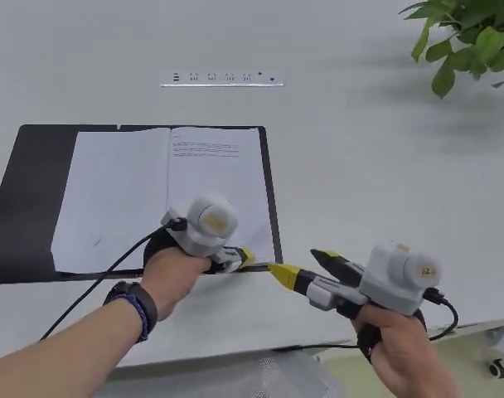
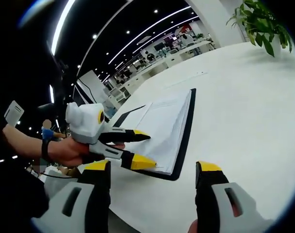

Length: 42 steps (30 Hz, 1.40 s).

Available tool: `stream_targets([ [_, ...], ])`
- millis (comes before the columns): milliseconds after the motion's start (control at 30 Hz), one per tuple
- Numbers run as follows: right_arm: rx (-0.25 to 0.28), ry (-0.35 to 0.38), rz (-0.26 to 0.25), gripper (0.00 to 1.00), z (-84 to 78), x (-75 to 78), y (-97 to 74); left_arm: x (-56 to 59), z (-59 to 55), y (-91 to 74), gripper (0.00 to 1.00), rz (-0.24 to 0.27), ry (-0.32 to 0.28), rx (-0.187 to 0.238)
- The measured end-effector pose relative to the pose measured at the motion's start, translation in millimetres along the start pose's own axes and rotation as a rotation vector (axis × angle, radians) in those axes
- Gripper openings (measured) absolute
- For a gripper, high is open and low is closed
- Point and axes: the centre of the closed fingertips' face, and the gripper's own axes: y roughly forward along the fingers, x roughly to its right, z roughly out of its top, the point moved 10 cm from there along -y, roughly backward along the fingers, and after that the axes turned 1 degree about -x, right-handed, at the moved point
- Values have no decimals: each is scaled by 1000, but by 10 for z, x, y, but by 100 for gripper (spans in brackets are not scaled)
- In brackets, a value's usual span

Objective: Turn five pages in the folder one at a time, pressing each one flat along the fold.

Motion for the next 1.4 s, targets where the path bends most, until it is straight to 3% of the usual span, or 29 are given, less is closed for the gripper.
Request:
stream_targets([
  [233, -21, -28, 28, 68, 100, -26, 220, -41, -13, -14, 52, -4, -62, 26],
  [500, -12, -30, 66, 66, 305, 6, 507, -57, -28, -37, 49, -8, -87, 40],
  [700, 13, 27, 123, 64, 392, 14, 780, -63, -38, -46, 48, -7, -99, 46],
  [833, -2, 41, 133, 62, 388, -2, 939, -59, -45, -64, 48, 3, -151, 56],
  [1100, 18, 87, 131, 54, 367, -46, 973, -5, -74, -108, 53, -5, -188, 54],
  [1267, 37, 133, 113, 42, 347, -29, 913, 38, -97, -159, 58, -23, -172, 42],
  [1400, 51, 166, 91, 32, 299, -13, 872, 53, -98, -253, 61, -23, -178, 61],
])
